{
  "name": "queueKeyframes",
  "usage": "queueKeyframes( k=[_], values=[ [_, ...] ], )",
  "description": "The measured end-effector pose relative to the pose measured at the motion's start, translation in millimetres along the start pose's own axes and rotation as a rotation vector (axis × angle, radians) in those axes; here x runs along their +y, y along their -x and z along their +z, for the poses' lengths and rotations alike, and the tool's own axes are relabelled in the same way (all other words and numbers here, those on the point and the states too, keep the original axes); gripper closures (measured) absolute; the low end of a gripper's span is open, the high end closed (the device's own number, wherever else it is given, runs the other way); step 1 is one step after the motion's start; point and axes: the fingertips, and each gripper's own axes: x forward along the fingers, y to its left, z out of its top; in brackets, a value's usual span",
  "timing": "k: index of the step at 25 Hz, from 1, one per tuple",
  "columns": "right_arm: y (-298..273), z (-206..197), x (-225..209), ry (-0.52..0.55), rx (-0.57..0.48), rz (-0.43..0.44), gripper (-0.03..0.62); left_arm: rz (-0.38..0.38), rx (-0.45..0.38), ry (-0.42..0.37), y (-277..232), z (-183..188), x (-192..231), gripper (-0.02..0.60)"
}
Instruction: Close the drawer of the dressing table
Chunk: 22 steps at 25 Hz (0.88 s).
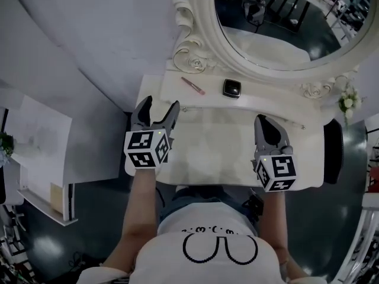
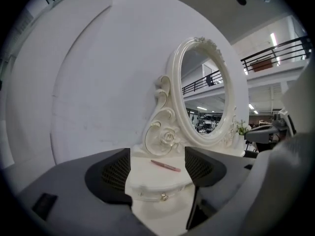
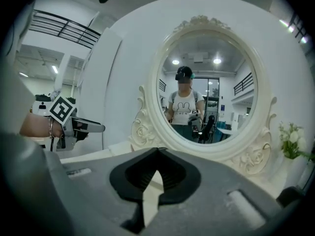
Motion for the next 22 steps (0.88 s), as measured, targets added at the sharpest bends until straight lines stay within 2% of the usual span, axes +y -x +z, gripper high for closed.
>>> queueKeyframes(
  k=[3,5,8,9,10,11,12,22],
  values=[
    [10,27,-6,0.003,-0.063,-0.019,0.592,-0.03,-0.09,-0.043,15,35,-4,0.242],
    [15,47,-5,0.029,-0.105,-0.018,0.592,-0.046,-0.134,-0.102,25,54,-9,0.247],
    [21,76,1,0.077,-0.167,-0.011,0.592,-0.028,-0.179,-0.189,37,79,-11,0.283],
    [24,86,2,0.09,-0.187,-0.009,0.592,-0.014,-0.198,-0.208,42,87,-11,0.352],
    [26,94,3,0.101,-0.206,-0.01,0.592,0.004,-0.22,-0.224,47,96,-12,0.456],
    [29,103,4,0.11,-0.223,-0.011,0.592,0.019,-0.245,-0.236,51,105,-12,0.531],
    [31,110,4,0.117,-0.239,-0.014,0.592,0.028,-0.268,-0.246,55,113,-13,0.583],
    [45,158,13,0.137,-0.33,-0.038,0.592,0.023,-0.351,-0.287,77,161,-27,0.583]
  ],
)
